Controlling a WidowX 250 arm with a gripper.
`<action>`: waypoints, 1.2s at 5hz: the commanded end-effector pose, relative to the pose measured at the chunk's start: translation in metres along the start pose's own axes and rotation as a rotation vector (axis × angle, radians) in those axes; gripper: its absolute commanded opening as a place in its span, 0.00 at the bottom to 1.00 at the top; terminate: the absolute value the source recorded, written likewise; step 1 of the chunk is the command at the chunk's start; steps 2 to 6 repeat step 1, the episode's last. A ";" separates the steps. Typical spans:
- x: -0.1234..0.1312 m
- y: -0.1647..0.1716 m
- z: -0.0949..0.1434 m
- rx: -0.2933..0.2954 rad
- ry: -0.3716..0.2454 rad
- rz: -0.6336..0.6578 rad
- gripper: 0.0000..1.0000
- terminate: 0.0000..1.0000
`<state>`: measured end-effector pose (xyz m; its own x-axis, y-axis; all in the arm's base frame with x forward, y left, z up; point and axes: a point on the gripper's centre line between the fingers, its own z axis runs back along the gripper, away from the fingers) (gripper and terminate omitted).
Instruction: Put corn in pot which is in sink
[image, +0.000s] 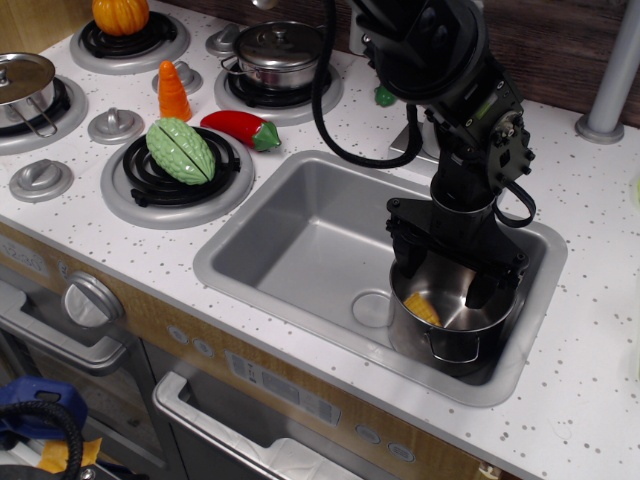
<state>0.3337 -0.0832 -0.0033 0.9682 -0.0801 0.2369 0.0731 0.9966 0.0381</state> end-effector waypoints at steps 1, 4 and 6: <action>0.010 0.001 0.010 -0.008 -0.040 0.012 1.00 1.00; 0.010 0.001 0.010 -0.008 -0.040 0.012 1.00 1.00; 0.010 0.001 0.010 -0.008 -0.040 0.012 1.00 1.00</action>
